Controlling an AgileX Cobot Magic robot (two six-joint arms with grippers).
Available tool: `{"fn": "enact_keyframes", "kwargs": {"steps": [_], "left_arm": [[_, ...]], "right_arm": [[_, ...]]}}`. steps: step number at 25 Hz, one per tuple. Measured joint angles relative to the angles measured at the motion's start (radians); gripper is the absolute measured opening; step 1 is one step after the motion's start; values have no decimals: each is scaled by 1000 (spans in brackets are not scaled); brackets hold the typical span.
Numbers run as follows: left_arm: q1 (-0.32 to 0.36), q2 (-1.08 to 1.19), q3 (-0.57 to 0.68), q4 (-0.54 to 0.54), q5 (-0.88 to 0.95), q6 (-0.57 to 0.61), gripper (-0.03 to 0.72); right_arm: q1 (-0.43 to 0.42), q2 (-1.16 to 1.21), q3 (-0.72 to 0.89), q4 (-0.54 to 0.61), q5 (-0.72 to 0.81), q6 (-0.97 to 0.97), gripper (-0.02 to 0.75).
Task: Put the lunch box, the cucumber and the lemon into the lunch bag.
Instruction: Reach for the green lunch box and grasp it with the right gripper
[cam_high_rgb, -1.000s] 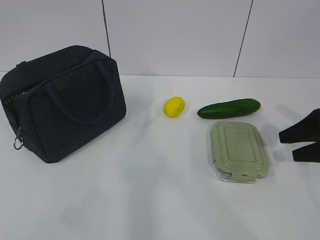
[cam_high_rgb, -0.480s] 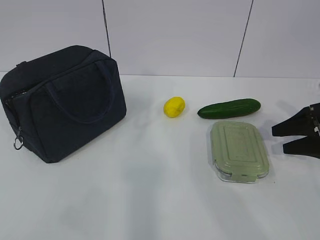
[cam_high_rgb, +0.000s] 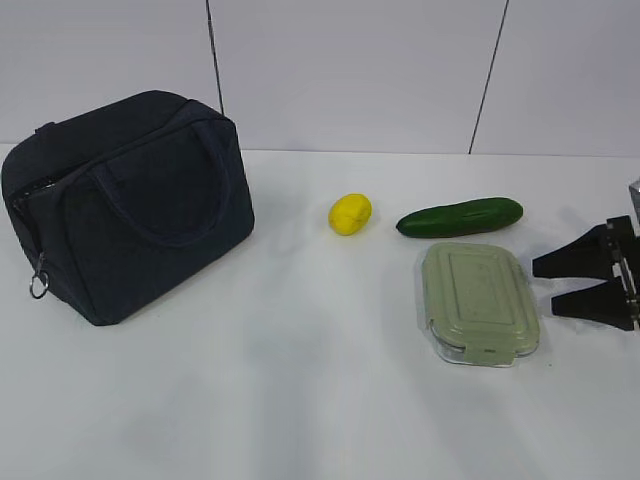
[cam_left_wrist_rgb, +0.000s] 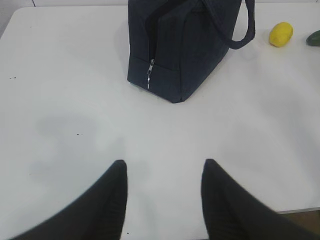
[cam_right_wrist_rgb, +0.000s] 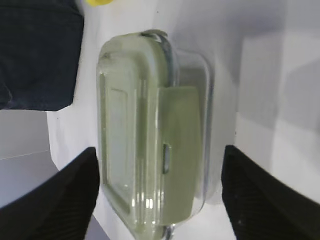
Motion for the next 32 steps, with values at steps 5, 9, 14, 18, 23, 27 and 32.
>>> {"fn": "enact_keyframes", "kwargs": {"steps": [5, 9, 14, 18, 23, 27, 32], "left_arm": [[0, 0, 0, 0, 0, 0, 340], [0, 0, 0, 0, 0, 0, 340], [0, 0, 0, 0, 0, 0, 340], [0, 0, 0, 0, 0, 0, 340], [0, 0, 0, 0, 0, 0, 340], [0, 0, 0, 0, 0, 0, 340], [0, 0, 0, 0, 0, 0, 340]], "right_arm": [[0, 69, 0, 64, -6, -77, 588], [0, 78, 0, 83, -6, -112, 589], [0, 80, 0, 88, -6, -116, 589], [0, 80, 0, 88, -6, -113, 589], [6, 80, 0, 82, -8, -82, 589], [50, 80, 0, 61, -8, -68, 589], [88, 80, 0, 61, -8, -65, 589]]}}
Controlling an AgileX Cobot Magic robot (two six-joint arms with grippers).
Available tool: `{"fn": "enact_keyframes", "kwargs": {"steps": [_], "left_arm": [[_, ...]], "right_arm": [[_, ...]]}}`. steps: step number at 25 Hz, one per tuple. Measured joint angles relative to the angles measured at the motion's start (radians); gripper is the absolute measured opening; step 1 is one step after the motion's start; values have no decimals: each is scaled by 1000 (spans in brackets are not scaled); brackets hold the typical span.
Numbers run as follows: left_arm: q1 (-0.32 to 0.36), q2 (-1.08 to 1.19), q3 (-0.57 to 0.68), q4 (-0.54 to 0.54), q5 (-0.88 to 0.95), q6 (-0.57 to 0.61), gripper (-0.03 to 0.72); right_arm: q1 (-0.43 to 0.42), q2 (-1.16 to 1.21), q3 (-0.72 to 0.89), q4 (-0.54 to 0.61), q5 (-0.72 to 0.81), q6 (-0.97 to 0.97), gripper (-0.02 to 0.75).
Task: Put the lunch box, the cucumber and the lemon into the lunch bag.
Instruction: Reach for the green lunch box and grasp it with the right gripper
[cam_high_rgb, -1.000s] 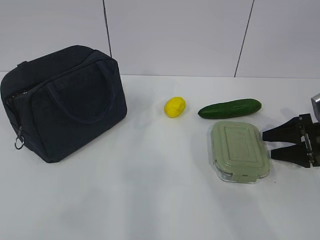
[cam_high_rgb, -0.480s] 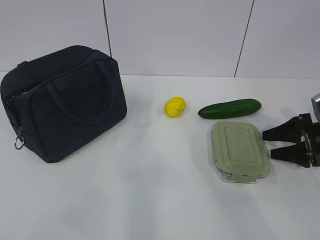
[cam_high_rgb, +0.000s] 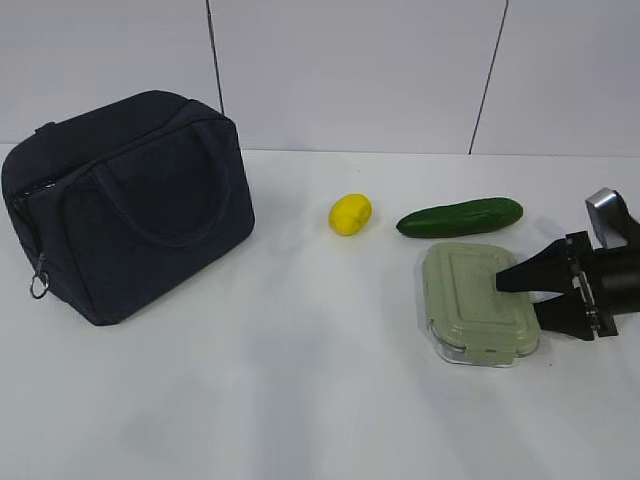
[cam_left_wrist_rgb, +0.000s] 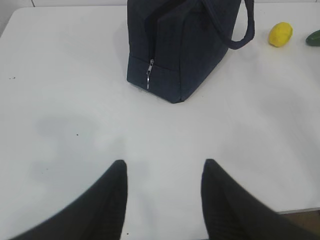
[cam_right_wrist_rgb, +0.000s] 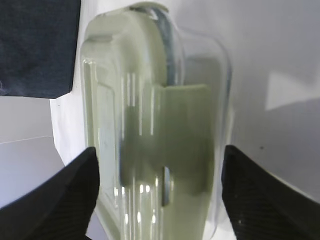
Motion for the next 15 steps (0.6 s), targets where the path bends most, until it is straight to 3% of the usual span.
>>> {"fn": "enact_keyframes", "kwargs": {"steps": [15], "left_arm": [[0, 0, 0, 0, 0, 0, 340]], "right_arm": [[24, 0, 0, 26, 0, 0, 589]]}}
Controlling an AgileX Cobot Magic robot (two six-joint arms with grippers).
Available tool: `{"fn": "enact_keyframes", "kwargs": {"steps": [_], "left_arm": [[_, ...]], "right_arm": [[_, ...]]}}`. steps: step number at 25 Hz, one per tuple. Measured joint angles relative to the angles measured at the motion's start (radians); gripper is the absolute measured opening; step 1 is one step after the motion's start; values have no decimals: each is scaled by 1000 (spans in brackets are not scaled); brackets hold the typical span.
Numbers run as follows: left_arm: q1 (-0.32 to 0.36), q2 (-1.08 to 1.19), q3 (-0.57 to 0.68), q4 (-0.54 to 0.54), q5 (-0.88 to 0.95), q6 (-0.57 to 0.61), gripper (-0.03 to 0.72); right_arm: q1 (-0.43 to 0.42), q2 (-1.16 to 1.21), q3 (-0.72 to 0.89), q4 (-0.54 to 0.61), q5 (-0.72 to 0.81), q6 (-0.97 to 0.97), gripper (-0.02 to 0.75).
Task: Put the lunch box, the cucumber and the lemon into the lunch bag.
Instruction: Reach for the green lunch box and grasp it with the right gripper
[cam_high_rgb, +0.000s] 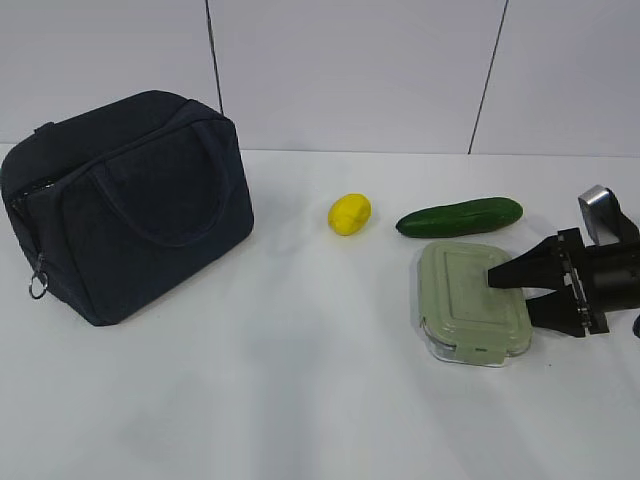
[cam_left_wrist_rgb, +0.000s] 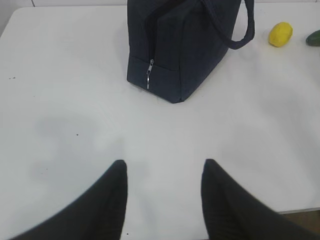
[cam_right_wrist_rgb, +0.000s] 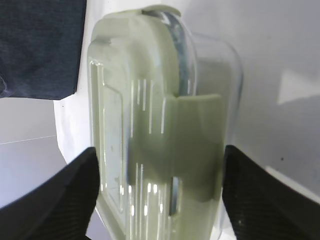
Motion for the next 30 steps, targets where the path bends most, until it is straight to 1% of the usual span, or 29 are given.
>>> {"fn": "enact_keyframes", "kwargs": {"steps": [8, 21, 24, 30], "left_arm": [[0, 0, 0, 0, 0, 0, 340], [0, 0, 0, 0, 0, 0, 340], [0, 0, 0, 0, 0, 0, 340], [0, 0, 0, 0, 0, 0, 340]], "right_arm": [[0, 0, 0, 23, 0, 0, 589], [0, 0, 0, 13, -2, 0, 585], [0, 0, 0, 12, -2, 0, 564], [0, 2, 0, 6, -10, 0, 480]]}}
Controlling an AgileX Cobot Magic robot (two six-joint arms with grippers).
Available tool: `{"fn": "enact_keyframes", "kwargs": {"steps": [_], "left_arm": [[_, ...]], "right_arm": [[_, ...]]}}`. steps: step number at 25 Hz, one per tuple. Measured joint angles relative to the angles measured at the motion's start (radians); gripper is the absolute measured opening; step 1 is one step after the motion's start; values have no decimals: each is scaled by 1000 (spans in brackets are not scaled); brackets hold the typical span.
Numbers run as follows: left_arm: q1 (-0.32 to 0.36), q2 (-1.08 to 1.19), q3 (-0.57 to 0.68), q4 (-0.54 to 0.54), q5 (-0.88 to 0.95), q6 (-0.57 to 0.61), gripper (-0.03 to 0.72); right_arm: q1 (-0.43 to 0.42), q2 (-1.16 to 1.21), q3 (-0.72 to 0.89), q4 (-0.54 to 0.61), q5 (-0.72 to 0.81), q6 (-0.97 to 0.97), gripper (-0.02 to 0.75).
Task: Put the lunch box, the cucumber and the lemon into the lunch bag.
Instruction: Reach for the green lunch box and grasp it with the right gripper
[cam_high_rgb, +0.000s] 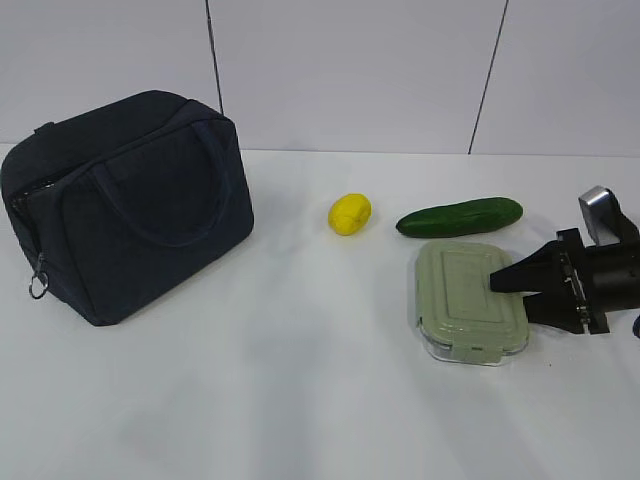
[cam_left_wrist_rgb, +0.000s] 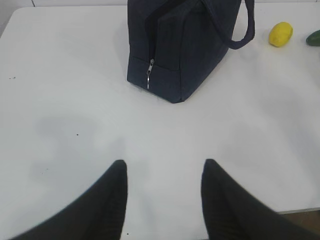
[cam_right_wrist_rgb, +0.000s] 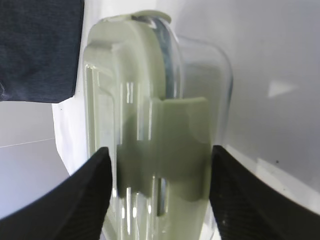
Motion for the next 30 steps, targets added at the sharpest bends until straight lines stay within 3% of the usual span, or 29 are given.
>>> {"fn": "enact_keyframes", "kwargs": {"steps": [30], "left_arm": [[0, 0, 0, 0, 0, 0, 340]], "right_arm": [[0, 0, 0, -3, -2, 4, 422]]}}
